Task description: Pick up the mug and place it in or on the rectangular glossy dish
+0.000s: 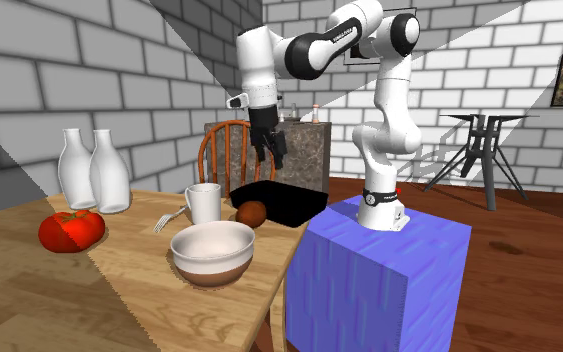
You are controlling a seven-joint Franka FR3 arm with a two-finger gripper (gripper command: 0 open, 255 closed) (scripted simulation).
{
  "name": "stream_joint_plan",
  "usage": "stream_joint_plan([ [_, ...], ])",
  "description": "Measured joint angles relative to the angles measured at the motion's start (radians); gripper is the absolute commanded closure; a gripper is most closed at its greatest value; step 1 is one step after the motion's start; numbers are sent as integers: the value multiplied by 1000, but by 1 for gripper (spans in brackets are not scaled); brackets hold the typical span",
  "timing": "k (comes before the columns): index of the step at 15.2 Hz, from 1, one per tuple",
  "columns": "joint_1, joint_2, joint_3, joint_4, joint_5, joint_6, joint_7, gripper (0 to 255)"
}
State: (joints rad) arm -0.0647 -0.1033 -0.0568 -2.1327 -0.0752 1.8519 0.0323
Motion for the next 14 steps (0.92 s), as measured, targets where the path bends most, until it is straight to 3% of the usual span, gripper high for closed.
stream_joint_plan([
  [9,-33,336,-29,317,25,61,-24,0],
  [14,-50,493,-35,505,42,48,-31,0],
])
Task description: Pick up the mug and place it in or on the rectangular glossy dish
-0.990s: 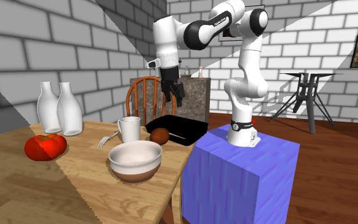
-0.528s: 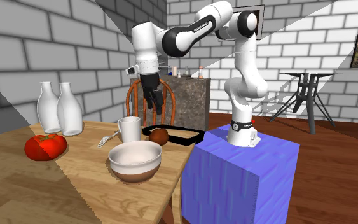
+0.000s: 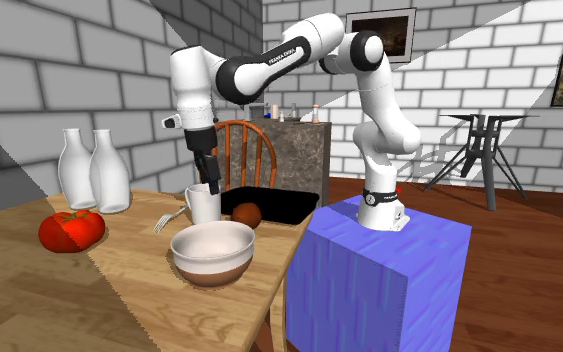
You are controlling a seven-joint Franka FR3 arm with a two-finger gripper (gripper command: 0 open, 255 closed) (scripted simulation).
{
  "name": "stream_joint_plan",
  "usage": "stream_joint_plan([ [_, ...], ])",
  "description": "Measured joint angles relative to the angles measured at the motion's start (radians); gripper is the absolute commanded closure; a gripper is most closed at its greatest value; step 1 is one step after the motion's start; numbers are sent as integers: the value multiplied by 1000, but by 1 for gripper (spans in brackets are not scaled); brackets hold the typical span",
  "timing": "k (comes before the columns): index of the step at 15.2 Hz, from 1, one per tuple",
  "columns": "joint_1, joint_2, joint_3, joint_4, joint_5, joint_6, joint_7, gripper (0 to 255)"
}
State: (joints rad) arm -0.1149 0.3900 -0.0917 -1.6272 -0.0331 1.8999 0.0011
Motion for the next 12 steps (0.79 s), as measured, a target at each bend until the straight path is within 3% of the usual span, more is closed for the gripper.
stream_joint_plan([
  [7,-7,32,-2,-46,2,80,-5,0],
  [12,-7,36,-2,-52,2,90,-4,0],
])
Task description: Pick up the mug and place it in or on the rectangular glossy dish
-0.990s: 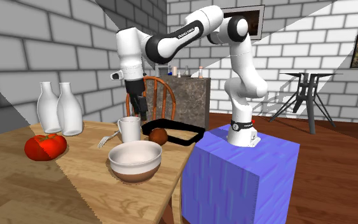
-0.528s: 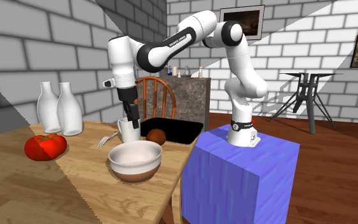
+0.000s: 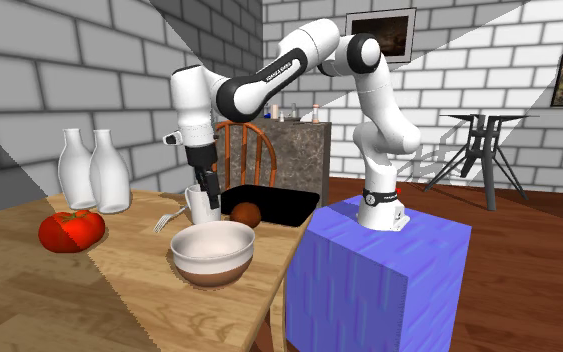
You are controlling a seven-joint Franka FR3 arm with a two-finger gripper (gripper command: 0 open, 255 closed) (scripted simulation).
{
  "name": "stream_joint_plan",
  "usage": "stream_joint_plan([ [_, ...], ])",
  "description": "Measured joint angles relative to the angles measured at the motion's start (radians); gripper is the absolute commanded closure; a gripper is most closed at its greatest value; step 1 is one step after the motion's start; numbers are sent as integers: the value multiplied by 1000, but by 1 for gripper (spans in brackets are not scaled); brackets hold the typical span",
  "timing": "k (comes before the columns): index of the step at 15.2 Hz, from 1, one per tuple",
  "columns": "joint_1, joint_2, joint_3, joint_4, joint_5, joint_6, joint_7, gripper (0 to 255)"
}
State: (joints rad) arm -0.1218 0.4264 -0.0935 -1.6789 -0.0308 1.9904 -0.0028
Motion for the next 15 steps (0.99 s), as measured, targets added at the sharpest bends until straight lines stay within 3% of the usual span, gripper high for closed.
stream_joint_plan([
  [1,0,0,0,0,0,0,0,0],
  [2,0,0,0,0,0,0,0,255],
  [15,1,-11,0,11,-1,-22,0,255],
])
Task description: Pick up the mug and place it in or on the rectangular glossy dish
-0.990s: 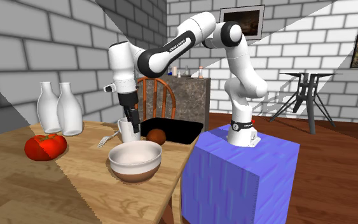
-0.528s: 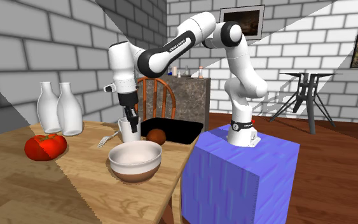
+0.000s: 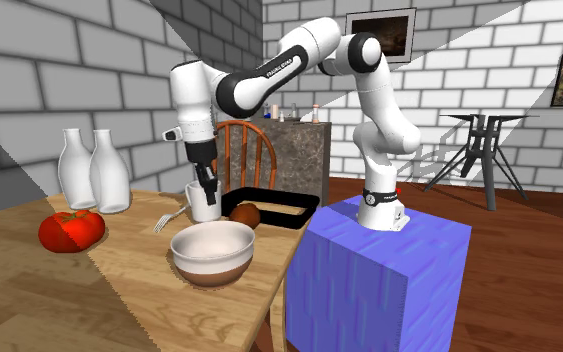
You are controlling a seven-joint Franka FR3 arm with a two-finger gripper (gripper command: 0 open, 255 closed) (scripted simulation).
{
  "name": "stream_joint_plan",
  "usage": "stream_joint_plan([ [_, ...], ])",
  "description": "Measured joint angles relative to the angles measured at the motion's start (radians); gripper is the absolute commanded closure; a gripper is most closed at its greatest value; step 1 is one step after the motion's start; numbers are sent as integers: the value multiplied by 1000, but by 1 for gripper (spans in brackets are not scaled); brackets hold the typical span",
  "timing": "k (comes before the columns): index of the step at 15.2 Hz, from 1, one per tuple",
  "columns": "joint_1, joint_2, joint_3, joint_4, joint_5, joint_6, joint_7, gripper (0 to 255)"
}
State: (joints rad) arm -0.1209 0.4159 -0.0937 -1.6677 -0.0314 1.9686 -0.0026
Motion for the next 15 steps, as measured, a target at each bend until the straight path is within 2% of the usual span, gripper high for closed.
stream_joint_plan([
  [15,2,-57,-2,117,-3,-174,-6,255],
])
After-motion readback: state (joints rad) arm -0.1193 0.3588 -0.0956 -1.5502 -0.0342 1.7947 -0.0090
